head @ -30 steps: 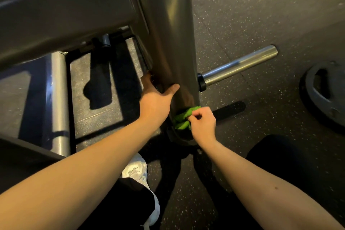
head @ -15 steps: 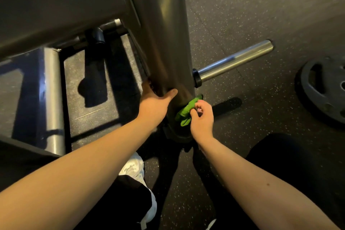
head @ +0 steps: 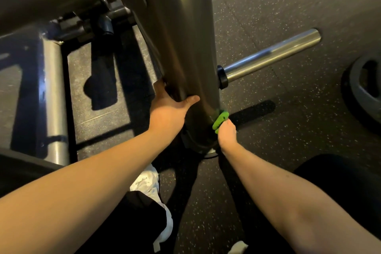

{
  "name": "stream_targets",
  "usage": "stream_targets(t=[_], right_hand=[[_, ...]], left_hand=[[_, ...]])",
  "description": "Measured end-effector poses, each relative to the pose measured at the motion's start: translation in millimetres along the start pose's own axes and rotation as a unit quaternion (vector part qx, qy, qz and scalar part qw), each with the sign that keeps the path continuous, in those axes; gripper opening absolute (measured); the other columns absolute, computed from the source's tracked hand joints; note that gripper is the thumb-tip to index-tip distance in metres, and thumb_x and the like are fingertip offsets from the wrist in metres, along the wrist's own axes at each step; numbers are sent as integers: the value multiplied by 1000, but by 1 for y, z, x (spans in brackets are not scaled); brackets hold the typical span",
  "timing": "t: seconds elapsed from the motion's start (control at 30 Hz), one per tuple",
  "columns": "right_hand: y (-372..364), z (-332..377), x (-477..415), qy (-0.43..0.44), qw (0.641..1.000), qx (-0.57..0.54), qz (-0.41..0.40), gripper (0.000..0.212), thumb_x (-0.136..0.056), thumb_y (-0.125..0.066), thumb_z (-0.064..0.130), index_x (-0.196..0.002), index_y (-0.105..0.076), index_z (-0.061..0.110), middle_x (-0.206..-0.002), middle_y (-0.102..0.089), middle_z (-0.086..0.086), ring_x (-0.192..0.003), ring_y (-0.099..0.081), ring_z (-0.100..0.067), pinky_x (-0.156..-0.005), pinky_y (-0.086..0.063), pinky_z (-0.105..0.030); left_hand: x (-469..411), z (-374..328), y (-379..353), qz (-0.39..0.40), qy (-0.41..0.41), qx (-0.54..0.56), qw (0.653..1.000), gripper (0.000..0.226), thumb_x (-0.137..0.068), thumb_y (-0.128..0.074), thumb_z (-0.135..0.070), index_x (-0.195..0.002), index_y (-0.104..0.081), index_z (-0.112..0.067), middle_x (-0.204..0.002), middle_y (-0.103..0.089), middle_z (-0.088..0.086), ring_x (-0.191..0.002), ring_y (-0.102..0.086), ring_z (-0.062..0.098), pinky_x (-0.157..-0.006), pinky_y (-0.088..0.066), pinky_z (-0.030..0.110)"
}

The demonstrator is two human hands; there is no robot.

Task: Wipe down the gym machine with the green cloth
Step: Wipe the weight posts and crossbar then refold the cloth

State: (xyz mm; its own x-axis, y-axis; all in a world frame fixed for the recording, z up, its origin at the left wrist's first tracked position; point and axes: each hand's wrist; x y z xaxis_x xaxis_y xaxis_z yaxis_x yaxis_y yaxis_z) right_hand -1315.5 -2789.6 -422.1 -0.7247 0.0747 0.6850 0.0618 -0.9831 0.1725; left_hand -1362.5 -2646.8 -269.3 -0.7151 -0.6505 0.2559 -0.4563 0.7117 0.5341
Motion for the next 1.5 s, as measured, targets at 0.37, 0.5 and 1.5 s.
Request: stream_targets(t=[0.37, 0.5, 1.5], right_hand=[[-11, 27, 49, 284, 954, 10, 96, 60, -104, -29, 42, -161, -13, 37, -166, -27, 4, -152, -27, -14, -125, -23, -44], [-18, 5, 41, 326, 944, 26, 47, 61, -106, -26, 28, -164, -7, 24, -170, -14, 6, -155, -13, -5, -128, -16, -42], [0, -35, 2, 125, 961, 245, -32, 39, -106, -28, 19, -125, -56, 0, -105, -65, -25, -105, -59, -42, -90, -43, -46]], left_hand=[[6, -4, 3, -10, -4, -4, 1000, 90, -68, -92, -45, -139, -38, -33, -137, -60, -8, -122, -61, 19, -102, -51, 37], [7, -4, 2, -11, -7, 8, 1000, 89, -69, -92, -41, -140, -39, -31, -137, -60, -8, -122, -60, 18, -105, -51, 41], [2, -3, 2, -8, 1, 44, 999, 84, -65, -95, -35, -130, -40, -35, -127, -60, -11, -118, -59, 14, -107, -50, 44]])
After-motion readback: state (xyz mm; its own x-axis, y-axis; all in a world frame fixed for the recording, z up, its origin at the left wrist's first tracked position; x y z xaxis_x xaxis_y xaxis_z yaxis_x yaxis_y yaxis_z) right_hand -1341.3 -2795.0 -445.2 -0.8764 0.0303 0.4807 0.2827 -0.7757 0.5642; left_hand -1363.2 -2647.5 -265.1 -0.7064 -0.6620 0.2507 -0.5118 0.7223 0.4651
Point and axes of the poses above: each hand's wrist, its own x-axis away from the middle knuckle, its own y-axis out of the back of the hand, z = x × y
